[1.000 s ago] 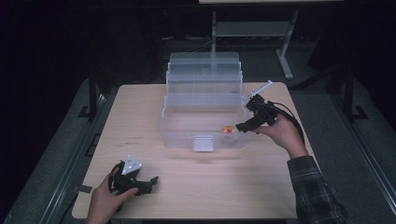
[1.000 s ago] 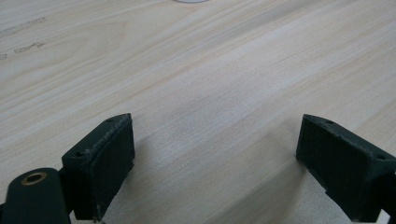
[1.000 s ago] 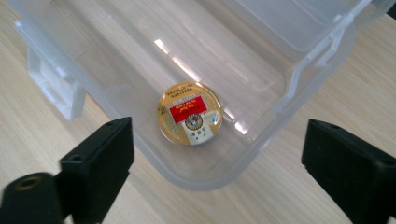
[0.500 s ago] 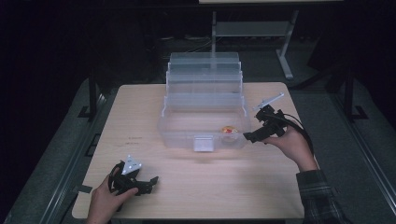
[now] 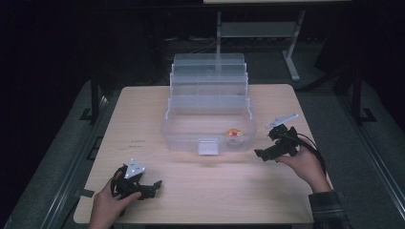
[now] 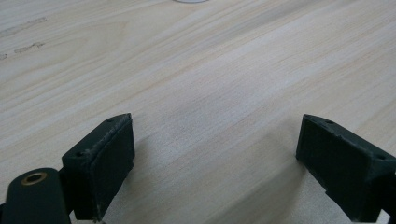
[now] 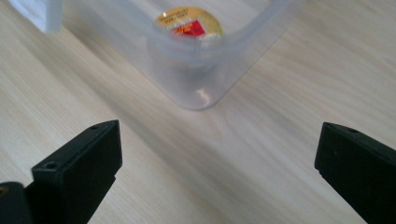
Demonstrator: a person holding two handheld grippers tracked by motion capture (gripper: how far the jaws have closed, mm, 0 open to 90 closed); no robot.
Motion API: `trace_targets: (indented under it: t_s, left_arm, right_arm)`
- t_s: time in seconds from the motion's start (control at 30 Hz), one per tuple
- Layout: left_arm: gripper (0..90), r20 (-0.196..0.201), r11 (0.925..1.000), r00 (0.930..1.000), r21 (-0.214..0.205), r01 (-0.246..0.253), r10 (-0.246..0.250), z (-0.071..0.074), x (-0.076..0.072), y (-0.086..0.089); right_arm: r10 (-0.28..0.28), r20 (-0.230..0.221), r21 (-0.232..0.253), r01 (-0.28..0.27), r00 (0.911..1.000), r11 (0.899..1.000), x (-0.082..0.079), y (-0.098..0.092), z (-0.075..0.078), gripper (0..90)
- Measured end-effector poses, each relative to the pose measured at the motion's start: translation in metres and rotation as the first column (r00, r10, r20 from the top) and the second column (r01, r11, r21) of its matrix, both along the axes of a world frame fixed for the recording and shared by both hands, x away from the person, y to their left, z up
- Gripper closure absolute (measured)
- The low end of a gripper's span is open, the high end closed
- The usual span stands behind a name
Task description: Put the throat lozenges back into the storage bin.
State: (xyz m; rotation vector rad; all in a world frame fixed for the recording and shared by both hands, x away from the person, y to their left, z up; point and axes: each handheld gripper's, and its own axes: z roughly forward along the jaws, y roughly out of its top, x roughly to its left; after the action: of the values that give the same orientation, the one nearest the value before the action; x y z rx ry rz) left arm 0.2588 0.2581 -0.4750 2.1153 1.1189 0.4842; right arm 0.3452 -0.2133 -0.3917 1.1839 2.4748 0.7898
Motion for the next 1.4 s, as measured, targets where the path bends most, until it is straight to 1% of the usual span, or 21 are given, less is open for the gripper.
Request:
trace_targets:
  t_s: [0.13, 0.23, 0.37, 0.43, 0.6, 0.7, 0.9, 1.03, 1.07, 1.1, 1.13, 1.2, 1.3, 1.4]
  left_arm:
    - [10.6, 0.000, 1.0000, 1.0000, 0.000, 0.000, 0.000, 0.000, 0.000, 0.000]
    - [10.6, 0.000, 1.0000, 1.0000, 0.000, 0.000, 0.000, 0.000, 0.000, 0.000]
    - [10.7, 0.003, 1.0000, 1.0000, -0.002, 0.000, 0.000, 0.000, 0.000, 0.000]
    - [10.6, 0.003, 1.0000, 1.0000, -0.002, 0.000, 0.000, 0.000, 0.000, 0.000]
    - [10.6, 0.003, 1.0000, 1.0000, -0.002, 0.000, 0.000, 0.000, 0.000, 0.000]
    - [10.6, 0.003, 1.0000, 1.0000, -0.002, 0.000, 0.000, 0.000, 0.000, 0.000]
    - [10.6, 0.002, 1.0000, 1.0000, 0.001, 0.001, -0.001, 0.000, 0.000, 0.000]
    - [10.7, 0.002, 1.0000, 1.0000, 0.001, 0.001, -0.001, 0.000, 0.000, 0.000]
    - [10.6, 0.002, 1.0000, 1.0000, 0.001, 0.001, -0.001, 0.000, 0.000, 0.000]
    - [10.6, 0.002, 1.0000, 1.0000, 0.001, 0.001, -0.001, 0.000, 0.000, 0.000]
    - [10.7, 0.002, 1.0000, 1.0000, 0.001, 0.001, -0.001, 0.000, 0.000, 0.000]
    - [10.7, 0.002, 1.0000, 1.0000, 0.001, 0.001, -0.001, 0.000, 0.000, 0.000]
    - [10.7, 0.002, 1.0000, 1.0000, 0.000, 0.001, -0.001, 0.000, 0.000, 0.000]
    - [10.6, 0.002, 1.0000, 1.0000, 0.001, 0.001, -0.001, 0.000, 0.000, 0.000]
  right_arm:
    - [-0.004, -0.007, 0.004, 0.004, 1.0000, 1.000, -0.007, -0.005, -0.010, 0.4]
    - [-0.014, 0.001, 0.010, 0.014, 0.9999, 1.000, -0.013, -0.009, -0.017, 0.4]
    - [-0.029, -0.006, 0.017, 0.029, 0.9996, 0.999, -0.020, -0.016, -0.027, 0.4]
    - [-0.032, -0.011, 0.013, 0.032, 0.9994, 0.999, -0.022, -0.019, -0.031, 0.4]
    - [-0.043, 0.001, 0.020, 0.043, 0.9991, 0.999, -0.032, -0.027, -0.040, 0.4]
    - [-0.055, 0.014, 0.033, 0.054, 0.9984, 0.998, -0.039, -0.032, -0.046, 0.4]
    - [-0.070, 0.014, 0.043, 0.069, 0.9974, 0.997, -0.050, -0.038, -0.059, 0.0]
    - [-0.068, 0.004, 0.032, 0.068, 0.9977, 0.997, -0.055, -0.041, -0.068, 0.0]
    - [-0.073, 0.000, 0.037, 0.073, 0.9973, 0.997, -0.056, -0.041, -0.069, 0.0]
    - [-0.075, 0.008, 0.045, 0.074, 0.9972, 0.996, -0.057, -0.042, -0.071, 0.0]
    - [-0.077, 0.010, 0.040, 0.077, 0.9970, 0.996, -0.058, -0.042, -0.072, 0.0]
    - [-0.078, 0.010, 0.046, 0.078, 0.9969, 0.996, -0.059, -0.044, -0.075, 0.0]
    - [-0.082, 0.020, 0.036, 0.082, 0.9964, 0.996, -0.061, -0.045, -0.079, 0.0]
    - [-0.092, 0.029, 0.046, 0.090, 0.9954, 0.995, -0.064, -0.046, -0.082, 0.0]
